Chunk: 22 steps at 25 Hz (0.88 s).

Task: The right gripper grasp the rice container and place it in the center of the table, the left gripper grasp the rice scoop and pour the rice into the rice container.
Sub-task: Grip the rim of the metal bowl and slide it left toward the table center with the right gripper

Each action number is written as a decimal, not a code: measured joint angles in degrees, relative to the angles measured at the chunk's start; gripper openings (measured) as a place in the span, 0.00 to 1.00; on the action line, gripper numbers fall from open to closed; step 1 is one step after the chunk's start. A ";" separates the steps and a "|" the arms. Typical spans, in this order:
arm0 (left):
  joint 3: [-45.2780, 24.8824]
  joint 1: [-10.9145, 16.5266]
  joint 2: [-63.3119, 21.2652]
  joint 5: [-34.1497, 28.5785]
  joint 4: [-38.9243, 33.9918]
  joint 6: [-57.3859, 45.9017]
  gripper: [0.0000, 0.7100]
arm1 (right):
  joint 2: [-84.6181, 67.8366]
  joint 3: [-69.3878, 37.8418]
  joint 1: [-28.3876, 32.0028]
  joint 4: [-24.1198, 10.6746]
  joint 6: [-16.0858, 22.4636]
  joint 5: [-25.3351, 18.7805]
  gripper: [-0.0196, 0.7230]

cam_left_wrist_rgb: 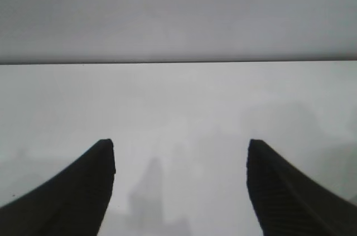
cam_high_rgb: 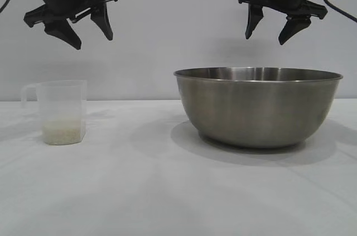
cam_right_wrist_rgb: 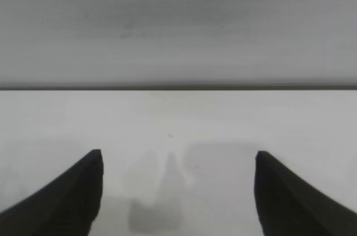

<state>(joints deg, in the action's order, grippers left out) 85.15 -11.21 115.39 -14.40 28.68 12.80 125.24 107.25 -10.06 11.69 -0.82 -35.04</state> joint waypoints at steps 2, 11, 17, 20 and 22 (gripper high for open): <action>0.00 0.00 0.00 0.00 0.00 0.00 0.67 | 0.00 0.00 0.00 0.00 0.00 0.00 0.68; 0.00 -0.03 0.00 0.00 0.00 0.00 0.67 | 0.00 0.00 0.00 0.00 0.00 0.00 0.68; 0.00 -0.12 0.00 0.00 0.00 0.00 0.67 | 0.00 0.50 0.00 -1.07 0.00 -4.73 0.68; 0.00 -0.12 0.00 0.00 0.00 0.00 0.67 | 0.00 2.31 0.00 -3.56 0.00 -11.26 0.68; 0.00 -0.12 0.00 0.00 0.00 0.00 0.67 | 0.00 4.06 0.00 -5.34 0.00 -16.18 0.68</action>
<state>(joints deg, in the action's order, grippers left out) 85.15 -11.34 115.39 -14.40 28.68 12.80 125.24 111.31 -10.06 6.35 -0.82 -51.21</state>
